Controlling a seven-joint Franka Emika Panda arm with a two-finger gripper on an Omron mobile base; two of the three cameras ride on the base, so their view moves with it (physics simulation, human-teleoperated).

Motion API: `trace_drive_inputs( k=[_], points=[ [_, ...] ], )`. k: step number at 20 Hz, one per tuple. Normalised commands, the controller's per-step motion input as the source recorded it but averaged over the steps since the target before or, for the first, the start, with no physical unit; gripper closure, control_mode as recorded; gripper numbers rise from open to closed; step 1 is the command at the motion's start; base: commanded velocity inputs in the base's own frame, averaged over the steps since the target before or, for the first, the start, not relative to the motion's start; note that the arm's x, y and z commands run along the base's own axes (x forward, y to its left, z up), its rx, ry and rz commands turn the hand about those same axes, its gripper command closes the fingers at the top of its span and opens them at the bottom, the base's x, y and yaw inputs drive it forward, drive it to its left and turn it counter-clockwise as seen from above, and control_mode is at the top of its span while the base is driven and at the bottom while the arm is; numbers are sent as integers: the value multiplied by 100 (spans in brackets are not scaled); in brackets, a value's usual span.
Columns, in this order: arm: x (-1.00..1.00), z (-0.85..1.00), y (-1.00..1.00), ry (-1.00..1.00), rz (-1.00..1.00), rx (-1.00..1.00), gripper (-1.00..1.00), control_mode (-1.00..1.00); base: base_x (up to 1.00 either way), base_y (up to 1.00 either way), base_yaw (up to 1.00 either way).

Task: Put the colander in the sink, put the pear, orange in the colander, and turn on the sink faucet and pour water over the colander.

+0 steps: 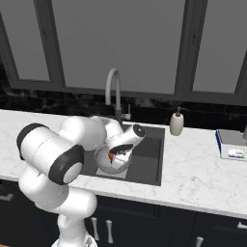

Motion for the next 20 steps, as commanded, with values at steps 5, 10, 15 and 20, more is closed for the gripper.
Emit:
trace_drive_inputs(
  k=[5, 10, 15, 20],
  points=[
    [40, -31, -1, 0, 2, 8, 100, -100, 0, 0, 0],
    [41, -22, 0, 0, 2, 7, 100, -100, 0, 0, 0],
    [46, -46, 0, 0, 0, 0, 100, -100, 0, 0, 0],
    [41, -51, 0, 0, 0, 0, 100, -100, 0, 0, 0]
  ],
)
